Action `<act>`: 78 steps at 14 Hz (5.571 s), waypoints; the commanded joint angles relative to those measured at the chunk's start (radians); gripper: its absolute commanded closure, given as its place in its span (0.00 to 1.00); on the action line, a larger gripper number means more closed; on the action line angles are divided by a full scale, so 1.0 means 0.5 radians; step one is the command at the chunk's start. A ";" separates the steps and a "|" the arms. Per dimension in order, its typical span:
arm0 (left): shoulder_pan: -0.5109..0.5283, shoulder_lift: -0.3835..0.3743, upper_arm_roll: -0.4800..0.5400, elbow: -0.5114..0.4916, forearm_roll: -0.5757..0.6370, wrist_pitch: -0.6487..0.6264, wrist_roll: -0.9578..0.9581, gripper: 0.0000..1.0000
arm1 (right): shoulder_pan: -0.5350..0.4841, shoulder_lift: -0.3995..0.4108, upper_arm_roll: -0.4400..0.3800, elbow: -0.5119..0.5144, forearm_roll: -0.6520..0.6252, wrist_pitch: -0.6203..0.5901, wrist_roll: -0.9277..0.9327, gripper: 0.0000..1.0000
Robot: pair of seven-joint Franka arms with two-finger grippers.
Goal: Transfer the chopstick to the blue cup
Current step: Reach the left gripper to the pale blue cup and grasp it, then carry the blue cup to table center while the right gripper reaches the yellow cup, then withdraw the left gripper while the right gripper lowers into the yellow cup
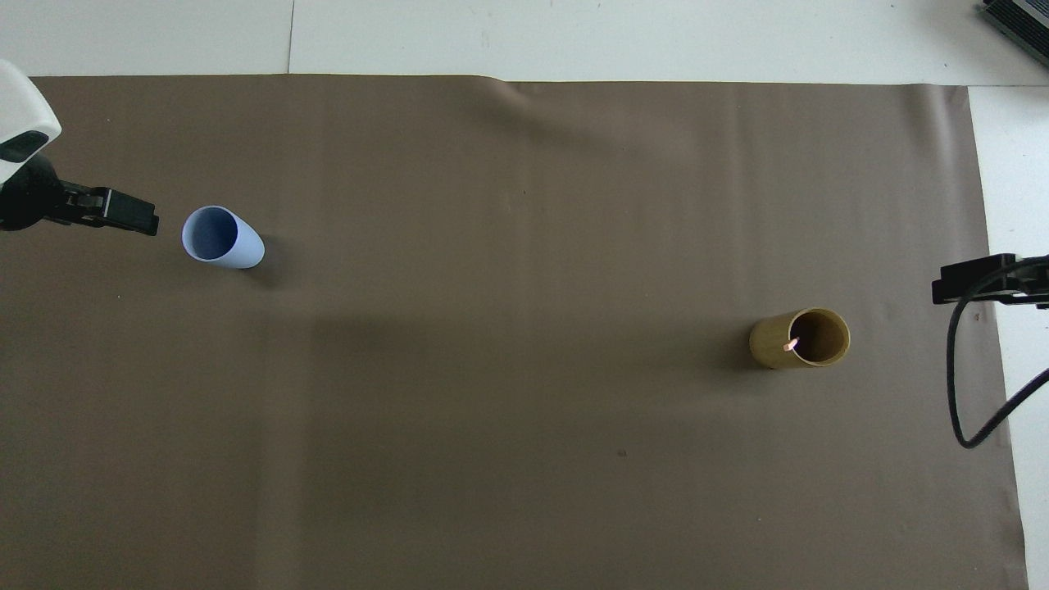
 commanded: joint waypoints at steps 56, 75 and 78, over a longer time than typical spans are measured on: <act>-1.304 -0.055 -0.014 -0.737 -0.139 0.888 -1.409 0.00 | 0.111 -0.139 -0.010 -1.175 0.664 1.112 -2.847 0.00; -0.187 -0.368 -0.014 0.088 0.005 -0.484 -0.141 0.00 | 0.072 -0.200 -0.013 -1.249 0.667 1.070 -2.844 1.00; -0.174 -0.331 -0.014 0.187 0.081 -0.589 -0.141 0.00 | 0.068 -0.200 -0.013 -1.222 0.667 1.063 -2.841 1.00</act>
